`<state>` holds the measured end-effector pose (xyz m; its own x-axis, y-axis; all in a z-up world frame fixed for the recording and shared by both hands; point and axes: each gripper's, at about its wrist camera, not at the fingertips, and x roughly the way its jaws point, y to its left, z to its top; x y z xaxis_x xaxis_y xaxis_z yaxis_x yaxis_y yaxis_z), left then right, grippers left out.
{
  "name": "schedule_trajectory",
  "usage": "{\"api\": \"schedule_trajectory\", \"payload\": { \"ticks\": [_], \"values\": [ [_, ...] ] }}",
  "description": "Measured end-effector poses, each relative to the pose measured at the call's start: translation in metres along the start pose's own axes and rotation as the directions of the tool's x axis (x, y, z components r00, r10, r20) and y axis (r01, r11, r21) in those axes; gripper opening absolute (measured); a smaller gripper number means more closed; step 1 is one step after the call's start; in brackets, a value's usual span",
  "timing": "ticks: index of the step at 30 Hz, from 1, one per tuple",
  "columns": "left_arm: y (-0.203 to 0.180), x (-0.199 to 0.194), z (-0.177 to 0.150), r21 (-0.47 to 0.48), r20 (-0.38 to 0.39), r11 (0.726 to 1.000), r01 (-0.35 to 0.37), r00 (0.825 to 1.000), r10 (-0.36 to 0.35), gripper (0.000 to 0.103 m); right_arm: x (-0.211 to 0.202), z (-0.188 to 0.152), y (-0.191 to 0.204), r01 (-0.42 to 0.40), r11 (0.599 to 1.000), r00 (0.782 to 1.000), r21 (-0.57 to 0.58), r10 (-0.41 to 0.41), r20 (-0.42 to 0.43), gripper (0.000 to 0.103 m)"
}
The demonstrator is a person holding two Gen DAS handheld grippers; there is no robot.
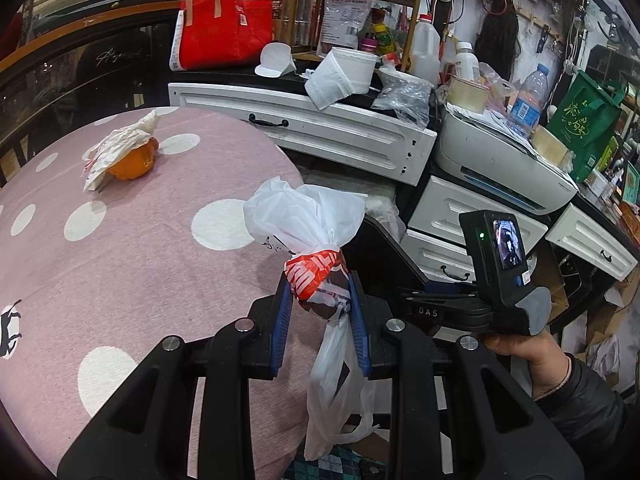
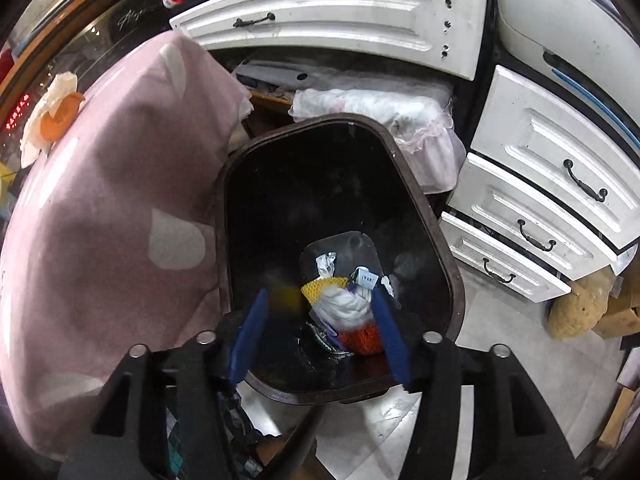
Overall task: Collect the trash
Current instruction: 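Carry the white tissue into the bin and open the right tool, then carry the white plastic bag over the bin and open the left tool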
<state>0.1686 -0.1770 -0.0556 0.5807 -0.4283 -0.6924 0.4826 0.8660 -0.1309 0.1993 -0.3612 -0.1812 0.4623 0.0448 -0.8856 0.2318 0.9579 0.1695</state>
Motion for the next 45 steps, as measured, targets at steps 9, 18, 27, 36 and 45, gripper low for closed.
{"api": "schedule_trajectory", "payload": {
  "ticks": [9,18,27,36,45],
  "values": [
    [-0.019,0.014,0.002,0.038,-0.031,0.998,0.042,0.999,-0.040,0.028,-0.035,0.009,-0.008,0.032,0.999,0.994,0.017,-0.033,0.105,0.068],
    [-0.050,0.037,0.004,0.087,-0.084,0.992,0.096,0.993,-0.088,0.028,-0.068,0.018,-0.038,0.048,0.993,0.979,0.108,-0.069,0.194,0.071],
    [-0.083,0.072,-0.003,0.149,-0.168,0.979,0.139,0.979,-0.113,0.028,-0.079,0.018,-0.055,0.040,0.986,0.973,0.159,-0.075,0.219,0.071],
    [-0.101,0.107,-0.009,0.199,-0.251,0.968,0.149,0.963,-0.097,0.028,-0.079,0.017,-0.069,0.029,0.980,0.974,0.199,-0.072,0.215,0.071],
    [-0.112,0.136,-0.016,0.214,-0.330,0.962,0.168,0.940,-0.091,0.038,-0.080,0.017,-0.076,0.021,0.975,0.974,0.223,-0.070,0.215,0.071]
  ]
}}
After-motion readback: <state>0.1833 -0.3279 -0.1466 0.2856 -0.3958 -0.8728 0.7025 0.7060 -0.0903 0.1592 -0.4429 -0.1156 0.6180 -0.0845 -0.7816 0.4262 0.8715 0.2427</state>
